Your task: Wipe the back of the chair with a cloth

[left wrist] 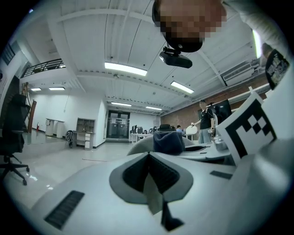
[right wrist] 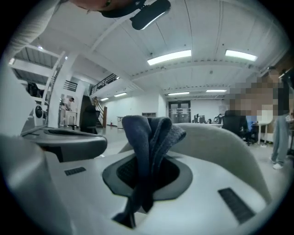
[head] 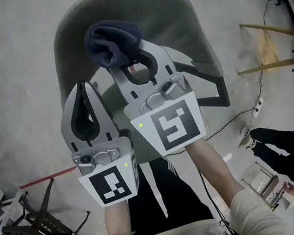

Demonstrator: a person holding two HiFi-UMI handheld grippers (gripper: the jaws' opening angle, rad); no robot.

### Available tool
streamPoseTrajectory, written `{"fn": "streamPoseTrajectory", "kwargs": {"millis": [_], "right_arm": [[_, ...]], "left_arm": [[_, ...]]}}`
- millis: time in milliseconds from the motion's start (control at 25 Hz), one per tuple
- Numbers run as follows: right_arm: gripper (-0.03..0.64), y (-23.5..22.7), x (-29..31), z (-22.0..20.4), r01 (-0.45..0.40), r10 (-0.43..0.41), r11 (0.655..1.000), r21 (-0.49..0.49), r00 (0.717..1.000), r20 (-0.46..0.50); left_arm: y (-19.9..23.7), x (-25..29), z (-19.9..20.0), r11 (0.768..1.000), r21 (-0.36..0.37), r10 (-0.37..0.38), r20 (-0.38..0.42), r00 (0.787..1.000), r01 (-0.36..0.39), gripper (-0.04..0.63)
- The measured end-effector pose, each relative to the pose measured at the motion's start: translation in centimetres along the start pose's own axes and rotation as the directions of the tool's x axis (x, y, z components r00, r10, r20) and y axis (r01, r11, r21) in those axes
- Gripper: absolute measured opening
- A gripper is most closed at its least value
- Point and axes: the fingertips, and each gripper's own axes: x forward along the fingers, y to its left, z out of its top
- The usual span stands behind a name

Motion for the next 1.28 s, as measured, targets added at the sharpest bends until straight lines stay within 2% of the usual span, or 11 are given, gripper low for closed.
{"fn": "streamPoseTrajectory", "kwargs": {"millis": [120, 240, 440, 1040, 1160, 1280], "right_arm": [[0.054, 3.9, 0.9, -1.0, -0.098, 0.098, 0.995, -0.004, 0.995, -0.024], [0.054, 7.1, 1.5, -2.6, -0.195, 0.192, 0.98, -0.028, 0.978, -0.086], [0.054, 10.2, 2.3, -3.8, -0.263, 0.258, 0.964, -0.029, 0.958, -0.128], [0.054, 8.4, 4.4, -4.6, -0.249, 0.231, 0.963, -0.103, 0.96, -0.16], [0.054, 7.0, 4.4, -4.5, -0.209, 0.193, 0.972, -0.109, 0.971, -0.144], [0.054, 4.1, 4.4, -4.4, -0.126, 0.114, 0.988, -0.092, 0.986, -0.125]], "left_arm": [[2.0, -1.2, -0.6, 0.999, -0.006, 0.041, -0.013, 0.999, -0.041, 0.015], [3.7, -2.3, -1.2, 0.996, -0.011, 0.09, -0.023, 0.996, -0.091, 0.015], [5.3, -3.5, -2.4, 0.993, -0.012, 0.118, -0.047, 0.992, -0.118, 0.015], [5.4, -2.4, -3.5, 0.991, -0.028, 0.129, -0.062, 0.99, -0.13, 0.015], [5.0, -1.8, -3.7, 0.992, -0.028, 0.12, -0.065, 0.991, -0.122, 0.015], [4.6, -1.3, -3.9, 0.993, -0.027, 0.115, -0.068, 0.991, -0.117, 0.015]]}}
